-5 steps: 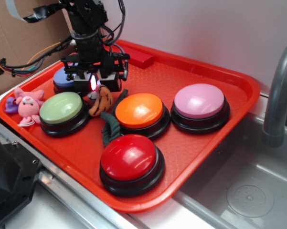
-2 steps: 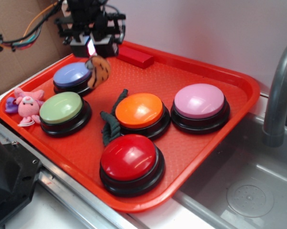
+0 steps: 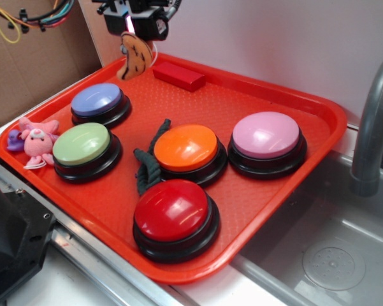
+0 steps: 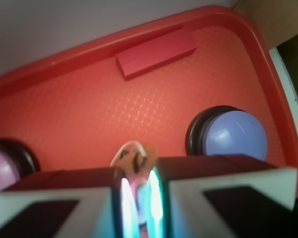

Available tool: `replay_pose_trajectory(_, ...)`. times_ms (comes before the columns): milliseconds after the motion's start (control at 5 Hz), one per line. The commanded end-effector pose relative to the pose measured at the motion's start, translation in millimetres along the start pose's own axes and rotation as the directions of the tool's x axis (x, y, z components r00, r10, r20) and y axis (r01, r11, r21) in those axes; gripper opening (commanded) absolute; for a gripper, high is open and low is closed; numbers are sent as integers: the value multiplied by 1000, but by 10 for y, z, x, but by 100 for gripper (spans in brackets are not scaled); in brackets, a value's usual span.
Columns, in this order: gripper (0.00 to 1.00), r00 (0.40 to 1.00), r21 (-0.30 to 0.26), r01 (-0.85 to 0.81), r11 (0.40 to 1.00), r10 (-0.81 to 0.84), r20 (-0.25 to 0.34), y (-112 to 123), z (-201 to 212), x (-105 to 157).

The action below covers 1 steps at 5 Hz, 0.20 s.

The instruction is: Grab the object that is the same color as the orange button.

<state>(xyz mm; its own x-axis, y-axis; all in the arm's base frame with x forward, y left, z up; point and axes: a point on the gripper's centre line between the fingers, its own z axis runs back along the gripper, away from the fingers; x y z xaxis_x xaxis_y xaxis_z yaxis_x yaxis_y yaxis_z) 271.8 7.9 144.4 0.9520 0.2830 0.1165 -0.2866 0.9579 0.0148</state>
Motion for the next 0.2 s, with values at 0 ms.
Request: replay_pose_trajectory(0,0,998,-36,27,999,-25,62,-8,227,137)
